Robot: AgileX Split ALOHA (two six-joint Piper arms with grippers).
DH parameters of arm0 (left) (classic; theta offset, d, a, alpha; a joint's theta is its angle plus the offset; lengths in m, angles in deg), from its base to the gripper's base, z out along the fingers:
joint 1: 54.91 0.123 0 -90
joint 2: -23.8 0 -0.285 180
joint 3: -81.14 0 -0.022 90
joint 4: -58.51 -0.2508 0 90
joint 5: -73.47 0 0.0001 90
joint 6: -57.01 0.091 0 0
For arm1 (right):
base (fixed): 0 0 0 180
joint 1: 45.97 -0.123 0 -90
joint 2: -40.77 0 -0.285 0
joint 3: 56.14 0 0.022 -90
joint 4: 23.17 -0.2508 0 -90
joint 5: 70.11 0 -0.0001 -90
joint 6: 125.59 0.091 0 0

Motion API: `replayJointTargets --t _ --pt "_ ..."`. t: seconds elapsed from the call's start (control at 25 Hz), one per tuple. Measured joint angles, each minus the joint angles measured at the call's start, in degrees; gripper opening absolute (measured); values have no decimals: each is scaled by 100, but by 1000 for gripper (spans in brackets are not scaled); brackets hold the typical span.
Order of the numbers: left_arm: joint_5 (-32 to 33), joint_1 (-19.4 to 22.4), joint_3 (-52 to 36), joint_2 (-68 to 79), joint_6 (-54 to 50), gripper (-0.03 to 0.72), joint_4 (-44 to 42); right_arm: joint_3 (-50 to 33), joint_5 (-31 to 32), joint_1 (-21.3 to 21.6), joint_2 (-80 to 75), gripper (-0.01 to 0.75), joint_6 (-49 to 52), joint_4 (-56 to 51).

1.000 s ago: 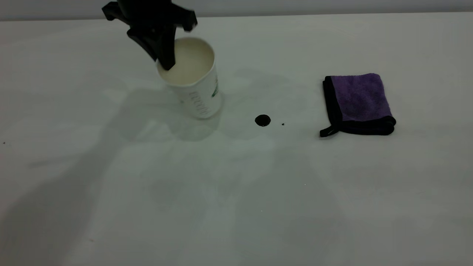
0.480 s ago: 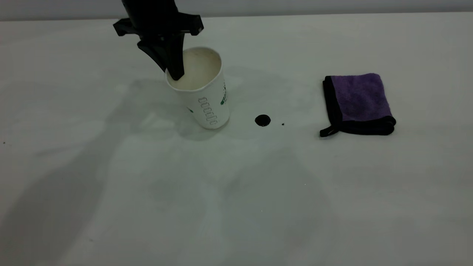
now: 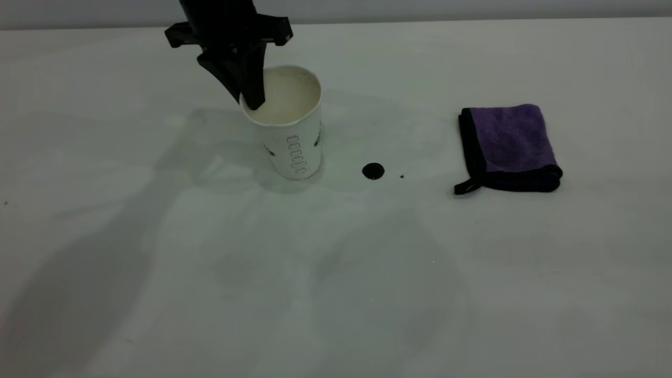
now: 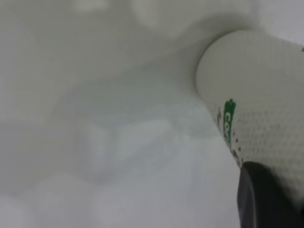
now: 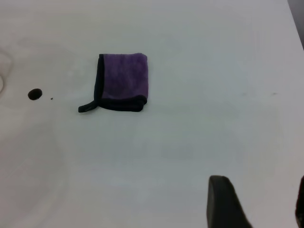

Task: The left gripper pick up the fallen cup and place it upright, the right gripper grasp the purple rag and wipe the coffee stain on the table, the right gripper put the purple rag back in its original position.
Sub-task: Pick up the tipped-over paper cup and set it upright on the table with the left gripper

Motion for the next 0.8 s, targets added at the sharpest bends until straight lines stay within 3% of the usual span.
replayJointTargets --t 0.32,0.68,0.8 --pt "5 0 0 0 -355 137 -360 0 0 0 0 401 0 0" --pt "-52 0 0 0 -347 345 -62 0 0 0 0 401 0 0" --pt "-52 0 32 0 -334 384 -57 0 0 0 0 401 0 0"
